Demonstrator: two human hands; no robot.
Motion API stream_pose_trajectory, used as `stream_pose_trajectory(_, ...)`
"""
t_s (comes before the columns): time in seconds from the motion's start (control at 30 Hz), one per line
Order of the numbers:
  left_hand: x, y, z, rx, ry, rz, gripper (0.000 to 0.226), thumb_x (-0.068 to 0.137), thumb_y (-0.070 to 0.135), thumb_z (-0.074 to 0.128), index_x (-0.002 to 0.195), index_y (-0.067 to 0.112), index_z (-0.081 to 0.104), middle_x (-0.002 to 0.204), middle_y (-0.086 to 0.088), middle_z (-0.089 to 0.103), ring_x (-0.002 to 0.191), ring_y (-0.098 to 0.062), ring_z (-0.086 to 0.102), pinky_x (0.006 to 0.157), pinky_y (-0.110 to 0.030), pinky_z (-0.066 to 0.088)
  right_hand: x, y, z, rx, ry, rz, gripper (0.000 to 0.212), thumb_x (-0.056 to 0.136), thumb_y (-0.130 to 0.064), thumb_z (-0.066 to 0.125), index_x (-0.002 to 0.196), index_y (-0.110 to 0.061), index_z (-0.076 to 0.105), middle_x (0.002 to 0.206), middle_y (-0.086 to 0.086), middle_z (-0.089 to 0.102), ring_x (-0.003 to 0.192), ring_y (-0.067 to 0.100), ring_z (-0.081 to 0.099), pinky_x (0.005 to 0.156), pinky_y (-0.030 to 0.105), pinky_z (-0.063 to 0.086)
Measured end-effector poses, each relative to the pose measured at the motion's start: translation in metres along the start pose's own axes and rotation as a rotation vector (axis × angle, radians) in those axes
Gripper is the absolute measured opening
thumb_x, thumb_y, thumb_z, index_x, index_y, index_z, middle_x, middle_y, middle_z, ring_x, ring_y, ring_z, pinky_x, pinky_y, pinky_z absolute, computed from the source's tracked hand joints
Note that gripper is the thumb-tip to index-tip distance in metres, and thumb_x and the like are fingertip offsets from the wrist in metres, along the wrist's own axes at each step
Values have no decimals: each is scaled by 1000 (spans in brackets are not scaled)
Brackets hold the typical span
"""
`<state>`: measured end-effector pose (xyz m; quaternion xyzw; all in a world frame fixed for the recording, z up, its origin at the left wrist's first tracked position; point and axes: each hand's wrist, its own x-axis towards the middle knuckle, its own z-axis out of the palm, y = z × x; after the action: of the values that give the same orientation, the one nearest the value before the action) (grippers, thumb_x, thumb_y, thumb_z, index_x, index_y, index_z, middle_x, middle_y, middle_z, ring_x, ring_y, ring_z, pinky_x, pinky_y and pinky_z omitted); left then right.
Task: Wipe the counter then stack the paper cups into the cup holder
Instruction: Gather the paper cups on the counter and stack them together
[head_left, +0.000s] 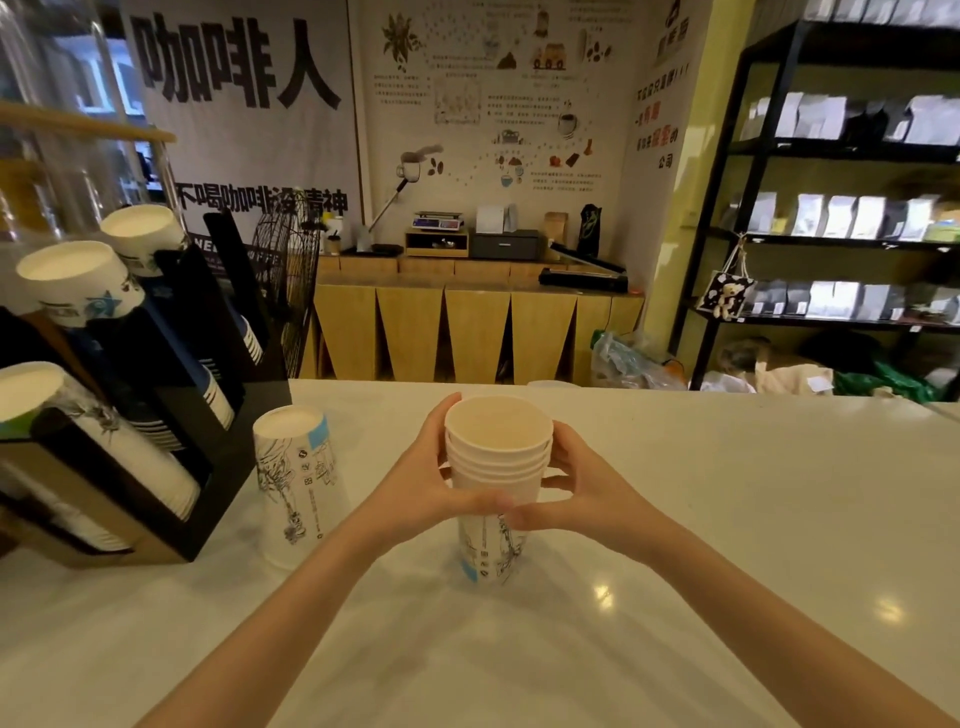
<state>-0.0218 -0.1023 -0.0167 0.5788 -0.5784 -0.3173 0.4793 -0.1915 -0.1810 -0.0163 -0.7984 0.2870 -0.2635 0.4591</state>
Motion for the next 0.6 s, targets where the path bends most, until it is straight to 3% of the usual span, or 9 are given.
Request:
stream_pose_trajectory(0.1,-5,-10,0,58,10,-44,126,50,30,86,139,41,-2,147,5,31,127,-12,37,103,-32,36,-3,11,8,-1,-15,50,89,58,-22,85,128,-35,31,122,-19,50,114,3,49,98,30,42)
stream_pose_trajectory(0.23,-14,-13,-2,172,53,-27,122,53,32,85,141,36,0,142,10,32,123,-7,37,104,-29,34,-6,27,23,23,-24,98,93,52,-32,85,131,-29,36,128,-11,53,118,9,51,102,36,43)
stream_pose_trajectory(0.33,-27,-13,-13,396,175,98,102,60,41,78,140,35,14,132,18,32,118,2,35,100,-20,32,-5,34,33,73,-1,111,94,47,-39,84,128,-30,38,125,-12,55,113,6,53,93,28,47)
stream_pose_trajectory(0.43,-43,-10,-35,692,282,284,75,71,43,69,135,32,31,136,14,36,120,6,29,98,-9,23,-3,37,39,132,26,115,81,54,-25,86,122,-31,41,117,-15,57,107,2,53,80,20,47)
stream_pose_trajectory(0.47,-48,-7,-44,778,284,328,69,73,42,68,133,30,35,140,9,39,122,3,29,100,-12,24,-2,38,40,144,29,118,78,56,-21,85,120,-31,41,116,-15,57,107,3,54,79,20,47)
stream_pose_trajectory(0.53,-55,-3,-60,1006,203,367,64,75,42,64,132,27,38,144,0,38,131,-10,31,110,-31,29,-1,40,41,157,28,122,76,57,-18,85,117,-34,41,116,-14,57,108,5,54,81,22,47)
stream_pose_trajectory(0.6,-58,-1,-71,1349,-9,334,63,79,43,58,135,24,34,151,-5,28,141,-23,19,116,-43,8,-2,41,42,142,20,136,80,52,-25,87,116,-36,40,116,-16,56,107,2,54,80,21,47)
